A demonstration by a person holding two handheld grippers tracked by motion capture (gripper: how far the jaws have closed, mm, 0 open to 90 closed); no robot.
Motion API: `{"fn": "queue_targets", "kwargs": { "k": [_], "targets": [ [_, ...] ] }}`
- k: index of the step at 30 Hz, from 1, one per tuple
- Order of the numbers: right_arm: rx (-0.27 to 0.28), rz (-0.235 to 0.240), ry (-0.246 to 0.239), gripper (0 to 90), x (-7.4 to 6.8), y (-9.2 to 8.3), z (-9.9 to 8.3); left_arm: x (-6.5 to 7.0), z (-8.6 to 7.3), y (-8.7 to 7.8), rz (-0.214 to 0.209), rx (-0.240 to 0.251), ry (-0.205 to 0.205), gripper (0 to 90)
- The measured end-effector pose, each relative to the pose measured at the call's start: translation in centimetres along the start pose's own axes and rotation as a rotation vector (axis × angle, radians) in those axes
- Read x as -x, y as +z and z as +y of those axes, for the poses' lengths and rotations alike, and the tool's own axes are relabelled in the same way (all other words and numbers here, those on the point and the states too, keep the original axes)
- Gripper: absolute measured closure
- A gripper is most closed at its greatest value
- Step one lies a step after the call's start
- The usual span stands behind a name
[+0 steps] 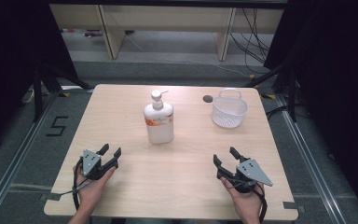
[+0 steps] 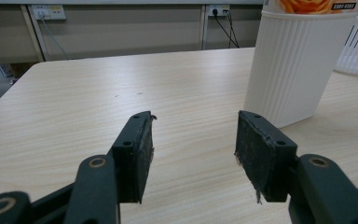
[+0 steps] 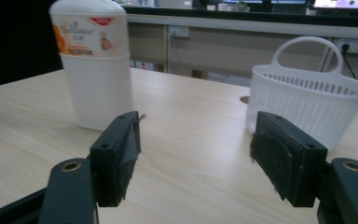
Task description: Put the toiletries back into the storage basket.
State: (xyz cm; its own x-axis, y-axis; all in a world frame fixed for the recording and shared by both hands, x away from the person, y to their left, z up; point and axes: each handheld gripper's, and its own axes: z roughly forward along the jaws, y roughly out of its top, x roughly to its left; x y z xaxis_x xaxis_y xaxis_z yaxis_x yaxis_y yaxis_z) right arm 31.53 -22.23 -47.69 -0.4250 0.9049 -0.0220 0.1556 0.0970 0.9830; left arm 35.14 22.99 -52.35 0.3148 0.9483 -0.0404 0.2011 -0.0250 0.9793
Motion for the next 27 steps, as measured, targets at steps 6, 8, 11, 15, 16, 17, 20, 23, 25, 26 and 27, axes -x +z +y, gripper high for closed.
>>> {"fn": "queue_targets", "kwargs": {
  "k": [6,8,11,15,16,17,20,23,25,26,27],
  "targets": [
    [0.021,0.039,-0.008,39.6,-1.9,0.8,1.7,0.0,0.0,0.0,-0.006,0.008,0.001,45.3],
    [0.017,0.03,-0.013,41.8,-2.2,1.1,2.2,0.1,0.0,0.0,-0.005,0.003,0.011,45.1],
    [0.012,0.026,-0.015,44.4,-3.0,1.5,3.0,0.2,-0.1,0.1,-0.008,0.016,0.015,44.9],
    [0.042,0.028,-0.024,46.8,-4.0,2.5,4.4,0.2,-0.1,0.1,-0.004,0.015,0.016,44.7],
    [0.055,0.032,-0.007,47.1,-4.4,2.8,4.7,0.1,-0.1,0.1,-0.003,0.015,0.014,44.7],
    [0.05,0.035,-0.017,47.5,-4.6,3.1,5.1,0.1,0.0,-0.1,0.004,0.001,0.013,44.7],
    [0.053,0.036,-0.021,47.9,-5.3,4.0,6.1,0.2,-0.1,0.1,-0.004,0.015,0.015,44.5],
    [0.063,0.044,-0.01,47.9,-6.0,5.2,7.1,0.3,0.0,0.0,0.002,-0.001,0.022,44.4],
    [0.077,0.044,-0.016,47.9,-6.6,6.1,7.7,0.2,0.0,0.0,0.001,-0.001,0.017,44.3],
    [0.073,0.046,-0.023,48.1,-6.8,6.4,7.9,0.2,0.0,0.0,0.001,0.0,0.015,44.3],
    [0.08,0.048,-0.029,48.1,-7.0,6.8,8.1,0.2,0.0,0.0,0.0,0.001,0.014,44.3]
  ]
}}
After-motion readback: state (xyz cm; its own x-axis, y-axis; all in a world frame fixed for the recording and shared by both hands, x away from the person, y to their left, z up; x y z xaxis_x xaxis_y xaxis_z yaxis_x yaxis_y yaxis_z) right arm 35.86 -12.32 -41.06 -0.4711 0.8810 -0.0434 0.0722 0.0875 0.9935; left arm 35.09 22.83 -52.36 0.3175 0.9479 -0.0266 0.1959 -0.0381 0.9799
